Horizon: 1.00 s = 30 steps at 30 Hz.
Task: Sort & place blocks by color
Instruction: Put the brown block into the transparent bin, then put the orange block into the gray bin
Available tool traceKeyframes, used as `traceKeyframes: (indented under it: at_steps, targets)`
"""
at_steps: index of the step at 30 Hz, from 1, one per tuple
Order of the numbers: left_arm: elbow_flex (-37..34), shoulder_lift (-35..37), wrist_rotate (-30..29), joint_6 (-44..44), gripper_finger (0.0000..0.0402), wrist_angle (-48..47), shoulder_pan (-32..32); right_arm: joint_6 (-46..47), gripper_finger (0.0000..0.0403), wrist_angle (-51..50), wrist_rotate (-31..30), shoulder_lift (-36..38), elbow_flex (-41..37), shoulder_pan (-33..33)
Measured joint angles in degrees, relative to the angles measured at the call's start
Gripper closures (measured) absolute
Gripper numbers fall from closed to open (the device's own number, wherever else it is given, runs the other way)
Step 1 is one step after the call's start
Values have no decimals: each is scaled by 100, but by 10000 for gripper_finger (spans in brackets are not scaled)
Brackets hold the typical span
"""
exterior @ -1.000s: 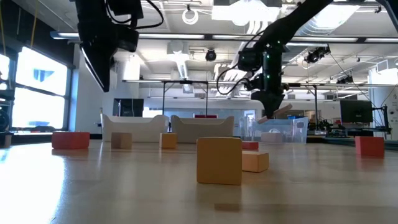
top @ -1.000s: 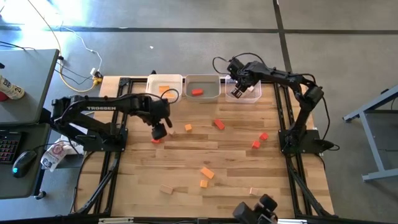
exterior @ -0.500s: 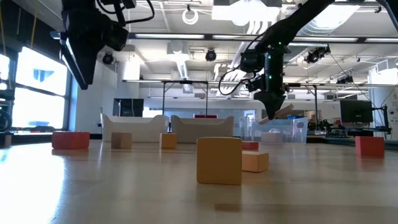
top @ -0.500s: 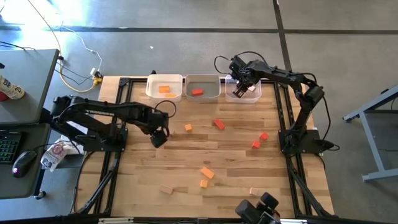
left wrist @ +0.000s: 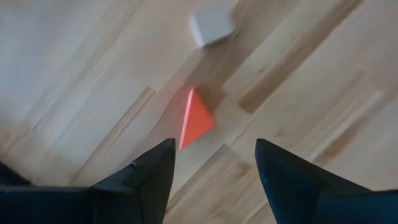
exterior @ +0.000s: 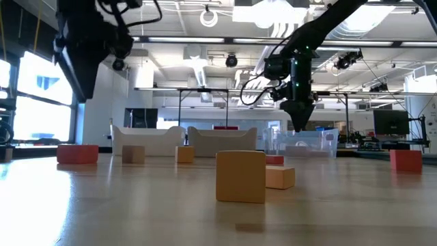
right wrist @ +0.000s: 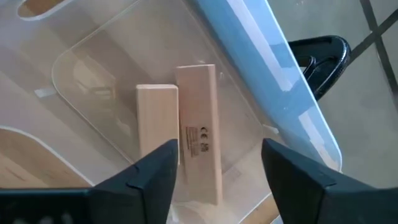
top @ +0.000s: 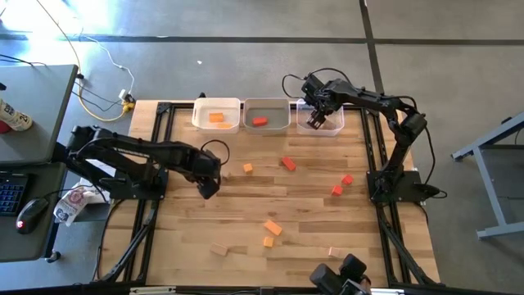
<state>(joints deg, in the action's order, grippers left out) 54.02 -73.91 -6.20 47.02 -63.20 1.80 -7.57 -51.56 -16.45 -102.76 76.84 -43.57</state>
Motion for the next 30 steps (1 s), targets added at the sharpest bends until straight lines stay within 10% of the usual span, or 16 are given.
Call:
traceKeyframes:
  at_steps: [30]
  targets:
    - [-1560, -91, -131, 230, 193, 1861, 99, 176, 180, 3, 37, 0, 0, 98]
